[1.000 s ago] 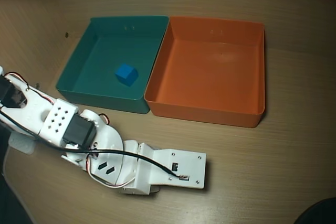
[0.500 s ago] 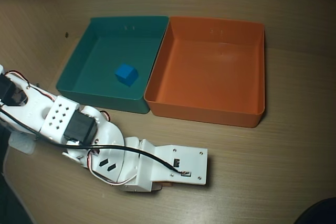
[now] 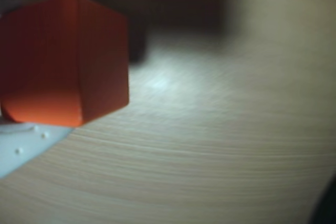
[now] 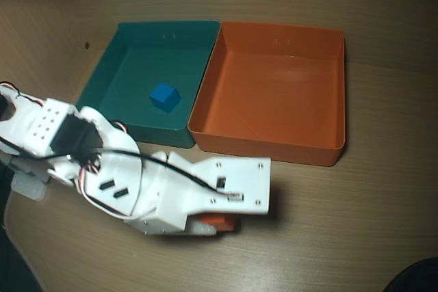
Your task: Grasp a cube and put it in the box.
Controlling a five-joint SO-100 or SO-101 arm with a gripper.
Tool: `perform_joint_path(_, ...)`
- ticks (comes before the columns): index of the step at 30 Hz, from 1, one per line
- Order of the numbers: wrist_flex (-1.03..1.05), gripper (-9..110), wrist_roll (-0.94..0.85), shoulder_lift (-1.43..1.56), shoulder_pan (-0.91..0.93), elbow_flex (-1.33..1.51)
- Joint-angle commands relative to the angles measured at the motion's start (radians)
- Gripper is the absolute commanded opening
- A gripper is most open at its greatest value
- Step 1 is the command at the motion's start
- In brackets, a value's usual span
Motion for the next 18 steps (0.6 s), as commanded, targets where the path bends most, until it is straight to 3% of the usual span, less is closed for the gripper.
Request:
perform_joint_path(1,-0.009,-6,0.005,0.186,-0.046,-0.057)
perform_joint_path(9,-0.011,-6,0.005,0.236,-0.175,-0.074)
perform_joint_path(18,-0.002,-6,0.006,0.058,-0.291,-0.339)
